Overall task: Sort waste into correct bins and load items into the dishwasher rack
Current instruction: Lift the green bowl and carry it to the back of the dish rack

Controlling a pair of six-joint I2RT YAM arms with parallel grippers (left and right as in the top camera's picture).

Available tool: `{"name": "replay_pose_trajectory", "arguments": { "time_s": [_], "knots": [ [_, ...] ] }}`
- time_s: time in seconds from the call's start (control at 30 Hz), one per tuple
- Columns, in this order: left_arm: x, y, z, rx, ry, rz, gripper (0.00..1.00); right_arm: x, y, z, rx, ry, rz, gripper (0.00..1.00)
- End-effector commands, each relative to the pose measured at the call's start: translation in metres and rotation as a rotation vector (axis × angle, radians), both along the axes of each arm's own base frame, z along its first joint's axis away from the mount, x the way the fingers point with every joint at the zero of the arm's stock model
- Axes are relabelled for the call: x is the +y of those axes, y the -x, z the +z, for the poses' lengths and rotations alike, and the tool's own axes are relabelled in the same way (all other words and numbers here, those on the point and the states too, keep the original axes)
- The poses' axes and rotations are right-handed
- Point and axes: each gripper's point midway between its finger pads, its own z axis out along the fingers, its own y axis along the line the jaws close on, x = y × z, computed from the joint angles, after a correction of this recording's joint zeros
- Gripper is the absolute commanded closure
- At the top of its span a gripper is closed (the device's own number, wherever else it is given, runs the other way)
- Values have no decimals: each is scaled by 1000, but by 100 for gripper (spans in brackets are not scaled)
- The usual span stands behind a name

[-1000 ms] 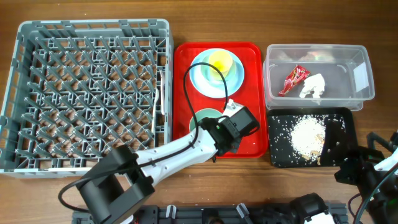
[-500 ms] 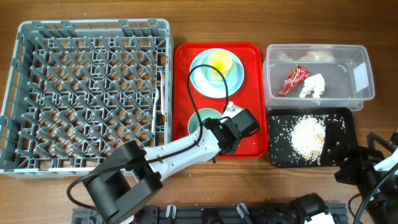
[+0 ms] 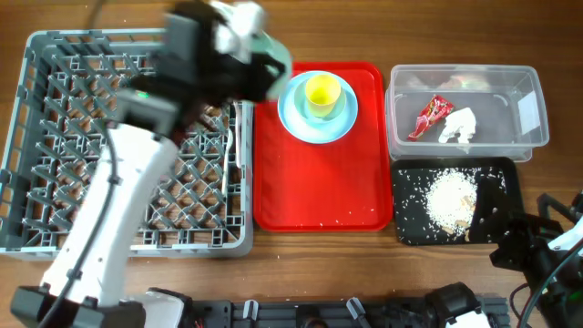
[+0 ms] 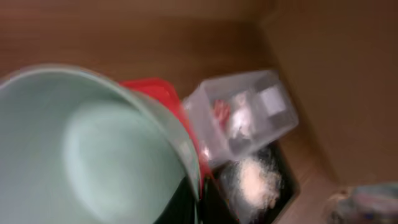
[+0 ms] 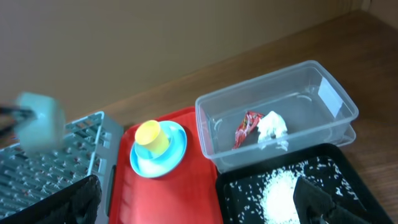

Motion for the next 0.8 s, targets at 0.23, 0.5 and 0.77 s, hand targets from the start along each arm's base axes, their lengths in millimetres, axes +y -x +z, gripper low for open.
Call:
{"name": "replay_pose_trajectory", "arguments": {
  "time_s": [0.23, 0.5, 0.77],
  "knots": [
    [106, -92, -46, 232, 599, -224, 96, -4, 1, 3, -13, -3, -23, 0],
    [118, -113, -154, 483, 701, -186, 96, -4, 1, 3, -12, -2, -23, 1],
    [138, -125, -157, 552, 733, -94, 96, -4, 1, 3, -13, -2, -23, 0]
  ]
}}
